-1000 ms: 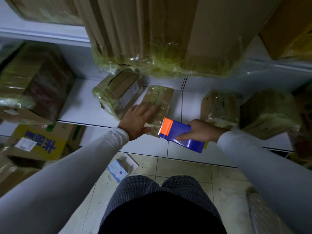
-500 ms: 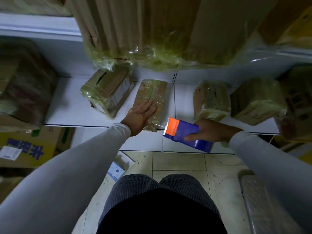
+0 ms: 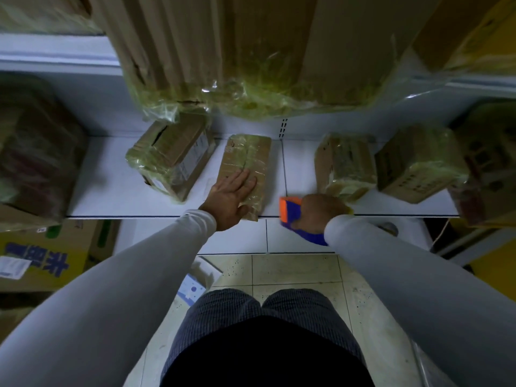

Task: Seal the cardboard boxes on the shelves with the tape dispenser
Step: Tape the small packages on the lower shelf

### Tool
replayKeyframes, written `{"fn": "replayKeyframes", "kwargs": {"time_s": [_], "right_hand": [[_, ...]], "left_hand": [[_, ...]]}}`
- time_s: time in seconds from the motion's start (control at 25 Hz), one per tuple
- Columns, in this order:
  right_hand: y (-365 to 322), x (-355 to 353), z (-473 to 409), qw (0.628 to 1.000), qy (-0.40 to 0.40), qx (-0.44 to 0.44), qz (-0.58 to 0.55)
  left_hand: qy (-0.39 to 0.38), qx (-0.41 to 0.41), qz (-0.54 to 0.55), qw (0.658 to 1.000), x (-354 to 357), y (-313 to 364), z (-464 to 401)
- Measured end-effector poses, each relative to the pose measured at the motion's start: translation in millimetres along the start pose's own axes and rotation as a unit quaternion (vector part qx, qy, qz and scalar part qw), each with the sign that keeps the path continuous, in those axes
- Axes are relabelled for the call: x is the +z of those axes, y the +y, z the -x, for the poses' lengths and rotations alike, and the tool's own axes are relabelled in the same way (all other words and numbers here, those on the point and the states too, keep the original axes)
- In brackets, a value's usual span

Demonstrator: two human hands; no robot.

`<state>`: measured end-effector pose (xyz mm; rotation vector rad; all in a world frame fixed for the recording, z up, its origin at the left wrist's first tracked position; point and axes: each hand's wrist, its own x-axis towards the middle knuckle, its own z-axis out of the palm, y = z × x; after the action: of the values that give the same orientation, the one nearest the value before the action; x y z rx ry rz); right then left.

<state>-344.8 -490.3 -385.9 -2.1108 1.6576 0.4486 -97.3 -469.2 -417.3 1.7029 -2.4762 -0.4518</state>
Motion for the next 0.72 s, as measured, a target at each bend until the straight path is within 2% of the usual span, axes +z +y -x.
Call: {"fn": "replayKeyframes", "kwargs": {"time_s": [0.12,0.24,0.32,0.4,0.56,0.64,0.72], "right_hand": [[36.9,18.0,18.9,0.997,-0.04,0.062,0.03],[49.4,28.8,30.7,0.996,-0.017,0.051,-0.076],[45.6,27.4,31.4,0.992,-0.001,0.035,-0.118],[46.7,21.9,36.1,0.989,0.012,0.04,-0.144],[63.9,13.9,51.7,0.988,0.017,0.037,-0.152],[72.1,12.2,56.2,0.988,0.016,0.053,-0.143],[75.3,12.5,59.4,0.988,0.016,0.059,-0.145]], "left_hand": [[0.017,-0.019,0.014,1.0,-3.6,6.2,1.8],[0.068,-0.115,-0.019,0.991,2.2,35.1,-7.3],[0.092,-0.151,-0.054,0.983,4.1,51.9,-17.4],[0.071,-0.135,-0.051,0.987,0.8,50.3,-19.3],[-0.015,0.008,-0.09,0.996,-20.1,9.5,-8.1],[0.023,0.014,-0.106,0.994,-34.0,-11.4,-4.3],[0.072,-0.037,-0.139,0.987,-40.3,-14.8,-4.4]]}}
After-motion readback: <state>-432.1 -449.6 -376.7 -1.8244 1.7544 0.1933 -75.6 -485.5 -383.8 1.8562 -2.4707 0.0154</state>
